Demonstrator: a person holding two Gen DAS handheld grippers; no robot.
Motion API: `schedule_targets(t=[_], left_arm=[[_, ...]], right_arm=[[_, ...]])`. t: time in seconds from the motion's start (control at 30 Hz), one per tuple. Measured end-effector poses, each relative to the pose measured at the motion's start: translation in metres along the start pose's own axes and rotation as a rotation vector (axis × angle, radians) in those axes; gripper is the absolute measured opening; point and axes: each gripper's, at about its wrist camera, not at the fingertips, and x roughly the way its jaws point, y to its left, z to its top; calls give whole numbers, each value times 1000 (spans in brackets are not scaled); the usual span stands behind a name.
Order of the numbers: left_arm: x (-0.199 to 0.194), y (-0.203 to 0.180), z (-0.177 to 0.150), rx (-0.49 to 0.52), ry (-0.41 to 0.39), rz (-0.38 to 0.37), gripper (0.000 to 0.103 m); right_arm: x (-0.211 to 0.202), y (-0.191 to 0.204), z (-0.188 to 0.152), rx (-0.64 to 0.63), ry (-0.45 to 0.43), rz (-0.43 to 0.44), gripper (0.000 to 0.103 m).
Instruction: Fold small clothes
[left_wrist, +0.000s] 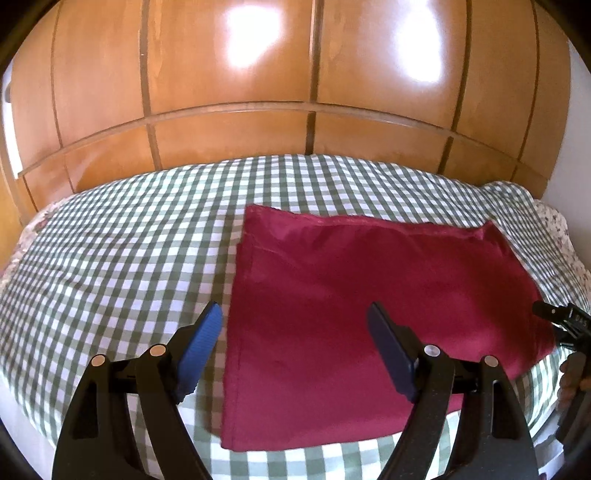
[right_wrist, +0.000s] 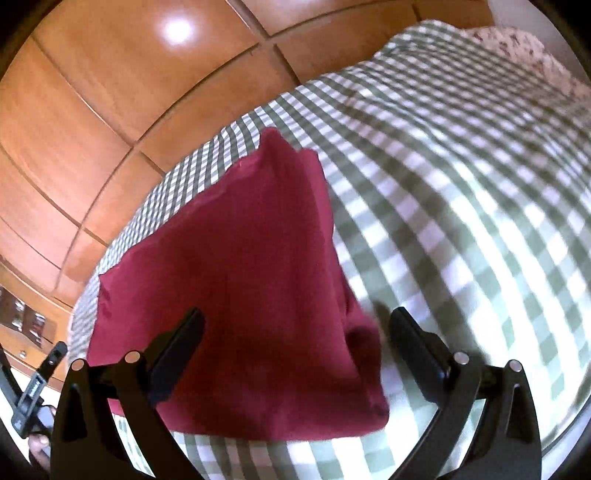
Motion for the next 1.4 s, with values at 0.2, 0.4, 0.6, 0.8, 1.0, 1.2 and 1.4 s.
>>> schedule_targets(t=[0.2,0.4,0.6,0.8,1.0,1.2,1.4], left_arm=[[-1,-21,-3,58,3,-22,80],[11,-48,-9,120,32,-50,80],[26,-71,-20,174,70,-67,80],[41,-81,-30,189,113,-72,80],[56,-81,-35,162,143,-84,82],[57,-66,-32,82,154,-170,82],[53,-32,-22,-96,193,-304,65]], right_arm=[[-4,-2,-8,30,-14,52,100],[-4,-2,-12,18,-6,82,97],[-2,-2,-14,-5,8,86,84],[0,-9,-16,-18,13,66,67],[-5,-9,-14,-23,49,68,63],[-3,-3,-9,-42,66,22,35],[-20,20,-2,-91,66,52,19]])
